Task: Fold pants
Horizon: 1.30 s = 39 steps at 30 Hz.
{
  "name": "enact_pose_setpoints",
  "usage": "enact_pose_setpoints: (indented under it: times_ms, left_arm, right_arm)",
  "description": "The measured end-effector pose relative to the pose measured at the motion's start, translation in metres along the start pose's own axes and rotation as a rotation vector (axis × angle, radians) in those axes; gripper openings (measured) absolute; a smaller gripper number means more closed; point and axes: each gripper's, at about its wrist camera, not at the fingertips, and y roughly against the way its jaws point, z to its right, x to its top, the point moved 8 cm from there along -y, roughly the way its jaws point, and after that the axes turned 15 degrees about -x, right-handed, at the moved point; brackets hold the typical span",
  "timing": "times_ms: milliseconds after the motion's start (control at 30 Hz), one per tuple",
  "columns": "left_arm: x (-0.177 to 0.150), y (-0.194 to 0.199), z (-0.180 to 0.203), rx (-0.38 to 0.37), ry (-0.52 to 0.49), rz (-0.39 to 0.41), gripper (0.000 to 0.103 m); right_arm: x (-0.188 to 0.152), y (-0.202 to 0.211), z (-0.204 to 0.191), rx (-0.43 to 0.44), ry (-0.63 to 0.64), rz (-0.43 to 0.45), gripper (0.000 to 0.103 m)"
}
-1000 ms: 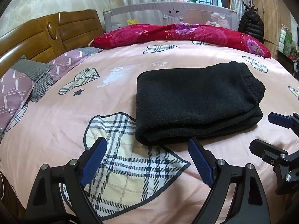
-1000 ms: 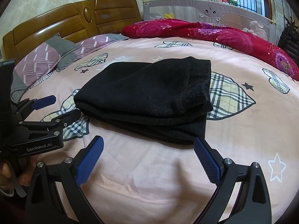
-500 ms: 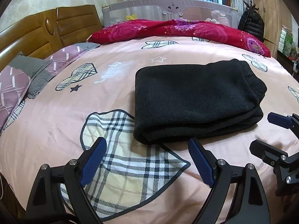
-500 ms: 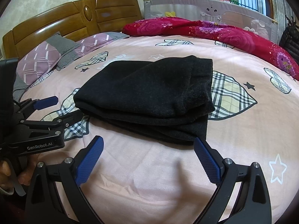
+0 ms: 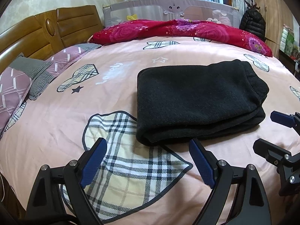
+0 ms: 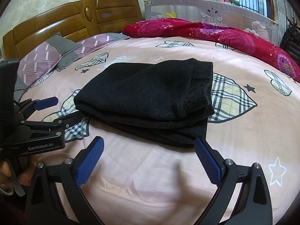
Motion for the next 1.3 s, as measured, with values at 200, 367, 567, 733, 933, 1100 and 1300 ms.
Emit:
enact_pose_setpoints:
  times_ms: [200,367,567,733,933,1100,1300]
  left_arm:
    - [0.001,0.002,0.0,0.001,-0.002,0.0,0.09]
    - [0.002,0.003,0.0,0.003,-0.003,0.002,0.09]
    - [0.005,0.006,-0.003,0.005,0.01,0.008,0.09]
    - [0.007,0.006,-0.007,-0.015,0.042,-0.003,0.09]
    - [0.014,0.013,-0.007,-0.017,0.034,0.011,0.089]
    - [0.02,0.016,0.001,-0.019,0.005,0.021,0.088]
    - [0.026,0.018,0.005,-0.037,0.005,0.017,0.088]
  right_arm:
    - [0.003,0.002,0.001,-0.003,0.0,0.005,0.097]
    - [0.005,0.004,0.002,-0.005,0.001,0.009,0.097]
    - [0.007,0.006,0.003,-0.003,0.001,0.012,0.097]
    - [0.008,0.008,0.002,-0.005,0.006,0.014,0.097]
    - [0.01,0.01,0.004,-0.007,0.001,0.016,0.097]
    - [0.014,0.012,0.008,-0.009,-0.003,0.022,0.097]
    - [0.016,0.015,0.01,-0.014,0.013,0.025,0.097]
